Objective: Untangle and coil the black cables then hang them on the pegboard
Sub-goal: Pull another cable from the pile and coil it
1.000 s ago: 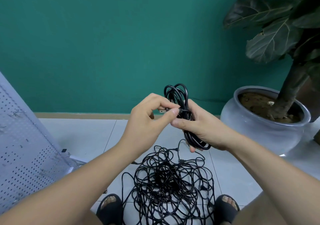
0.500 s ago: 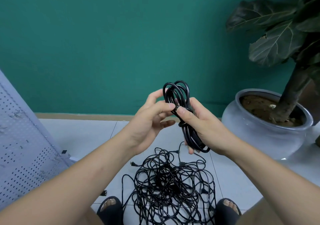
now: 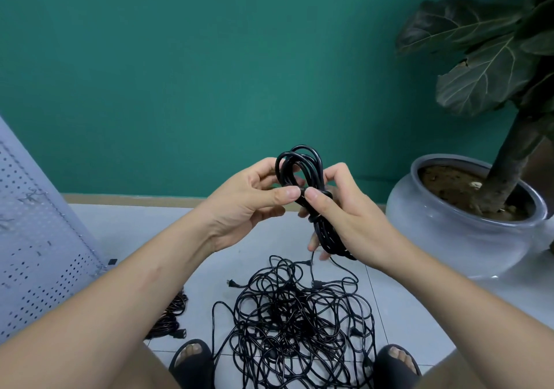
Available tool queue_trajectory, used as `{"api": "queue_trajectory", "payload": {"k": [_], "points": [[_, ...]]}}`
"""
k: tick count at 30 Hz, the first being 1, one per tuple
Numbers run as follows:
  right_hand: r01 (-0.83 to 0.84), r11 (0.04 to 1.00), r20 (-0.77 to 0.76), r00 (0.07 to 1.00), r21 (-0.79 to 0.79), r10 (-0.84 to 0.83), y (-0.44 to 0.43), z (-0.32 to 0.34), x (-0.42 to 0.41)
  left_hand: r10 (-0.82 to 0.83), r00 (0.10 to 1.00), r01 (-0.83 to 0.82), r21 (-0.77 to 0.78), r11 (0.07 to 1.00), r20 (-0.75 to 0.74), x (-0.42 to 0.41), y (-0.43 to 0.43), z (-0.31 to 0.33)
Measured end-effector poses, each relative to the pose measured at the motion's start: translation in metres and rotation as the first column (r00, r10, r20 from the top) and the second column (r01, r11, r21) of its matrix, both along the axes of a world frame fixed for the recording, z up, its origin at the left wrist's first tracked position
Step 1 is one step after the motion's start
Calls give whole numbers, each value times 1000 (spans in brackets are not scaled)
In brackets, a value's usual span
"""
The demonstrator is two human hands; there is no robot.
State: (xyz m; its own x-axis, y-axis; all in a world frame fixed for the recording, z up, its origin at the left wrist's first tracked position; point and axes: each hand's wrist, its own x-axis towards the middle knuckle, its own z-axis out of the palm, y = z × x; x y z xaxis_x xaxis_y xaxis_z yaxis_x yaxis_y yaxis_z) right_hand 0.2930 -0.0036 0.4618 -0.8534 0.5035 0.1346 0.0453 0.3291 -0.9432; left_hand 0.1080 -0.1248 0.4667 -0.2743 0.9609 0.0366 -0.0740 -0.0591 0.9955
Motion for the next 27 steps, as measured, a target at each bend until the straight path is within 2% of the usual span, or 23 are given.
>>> {"api": "queue_trajectory", "payload": {"k": [3,8,15,19,24,27], "points": [[23,998,-17,1000,53,-22,3,-1,0,-10,1000,10,1,1000,21,0,-2,1],[-12,1000,-75,997,-27,10,2,-6,-2,-3,1000,3,-11,1000,18,4,-2,4],[107,994,-135,985,8,-105,2,-9,-6,171,985,-171,-15,985,-1,17,3,11],[177,979,-155,975,105,-159,2,-8,-7,244,970,-244,-3,970,-11,21,6,11],[221,964,-152,968,147,-199,0,-8,-8,323,946,-322,37,946,-16,25,7,8],[240,957,-149,965,160,-217,-2,-7,-10,402,912,-396,82,915,-83,29,7,8]]}}
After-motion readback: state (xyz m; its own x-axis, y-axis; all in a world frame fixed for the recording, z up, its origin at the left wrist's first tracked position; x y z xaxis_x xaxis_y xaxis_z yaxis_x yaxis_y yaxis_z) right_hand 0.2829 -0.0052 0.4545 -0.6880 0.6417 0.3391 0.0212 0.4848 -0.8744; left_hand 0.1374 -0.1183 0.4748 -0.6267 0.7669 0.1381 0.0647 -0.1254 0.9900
